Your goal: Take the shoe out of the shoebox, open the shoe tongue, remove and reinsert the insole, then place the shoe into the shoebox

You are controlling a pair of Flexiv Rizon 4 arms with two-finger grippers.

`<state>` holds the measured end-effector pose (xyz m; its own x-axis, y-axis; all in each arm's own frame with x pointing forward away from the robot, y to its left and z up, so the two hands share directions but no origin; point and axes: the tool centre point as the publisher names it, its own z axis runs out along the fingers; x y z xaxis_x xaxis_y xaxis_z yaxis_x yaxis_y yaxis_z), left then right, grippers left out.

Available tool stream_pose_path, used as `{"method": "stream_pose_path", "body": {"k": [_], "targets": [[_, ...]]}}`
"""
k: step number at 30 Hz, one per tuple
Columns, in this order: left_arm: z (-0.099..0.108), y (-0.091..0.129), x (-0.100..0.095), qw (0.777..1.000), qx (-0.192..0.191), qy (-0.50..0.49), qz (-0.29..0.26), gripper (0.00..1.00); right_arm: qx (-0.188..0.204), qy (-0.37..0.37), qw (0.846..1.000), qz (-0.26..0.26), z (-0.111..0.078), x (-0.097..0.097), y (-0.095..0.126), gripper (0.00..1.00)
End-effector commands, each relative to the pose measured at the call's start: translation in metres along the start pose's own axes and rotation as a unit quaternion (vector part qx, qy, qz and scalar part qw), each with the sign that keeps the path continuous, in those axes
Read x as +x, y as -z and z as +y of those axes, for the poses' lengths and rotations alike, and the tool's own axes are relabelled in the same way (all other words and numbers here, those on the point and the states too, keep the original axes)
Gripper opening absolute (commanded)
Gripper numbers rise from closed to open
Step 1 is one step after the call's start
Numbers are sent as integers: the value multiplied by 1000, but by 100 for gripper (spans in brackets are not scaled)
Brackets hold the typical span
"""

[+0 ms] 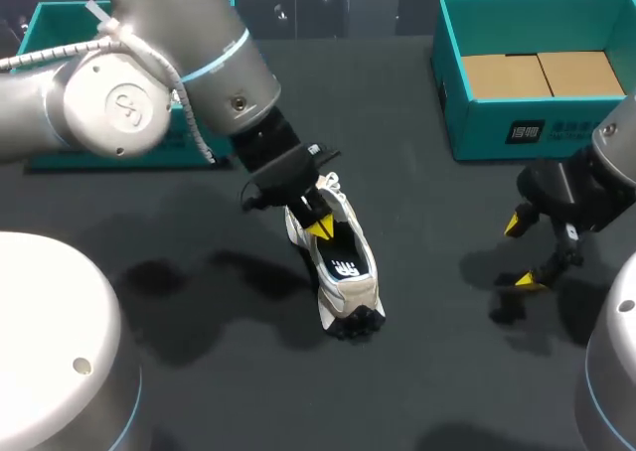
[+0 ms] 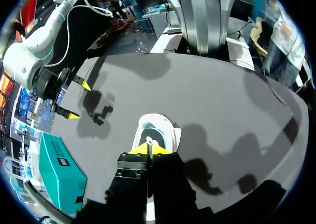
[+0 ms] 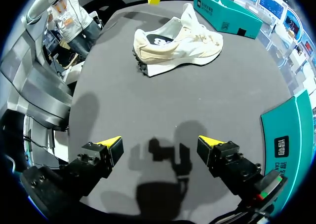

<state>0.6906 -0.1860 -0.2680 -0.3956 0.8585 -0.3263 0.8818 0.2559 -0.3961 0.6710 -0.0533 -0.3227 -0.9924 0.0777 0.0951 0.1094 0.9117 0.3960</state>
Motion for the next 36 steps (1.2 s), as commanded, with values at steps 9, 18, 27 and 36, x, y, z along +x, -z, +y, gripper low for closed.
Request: {"method": "stream_pose_path", "body": {"k": [9,18,27,36], "targets": [[4,-16,-10,998,-3,1,68,0,0,0,1000,-1,0,1,0,100],[11,-60,-5,996,-39,-15,76,0,0,0,1000,-1,0,1,0,100],[22,-88,0,996,-53,-5,72,0,0,0,1000,-1,0,1,0,100],[31,-120,5,996,-44,3,76,0,0,0,1000,-1,0,1,0,100]]}}
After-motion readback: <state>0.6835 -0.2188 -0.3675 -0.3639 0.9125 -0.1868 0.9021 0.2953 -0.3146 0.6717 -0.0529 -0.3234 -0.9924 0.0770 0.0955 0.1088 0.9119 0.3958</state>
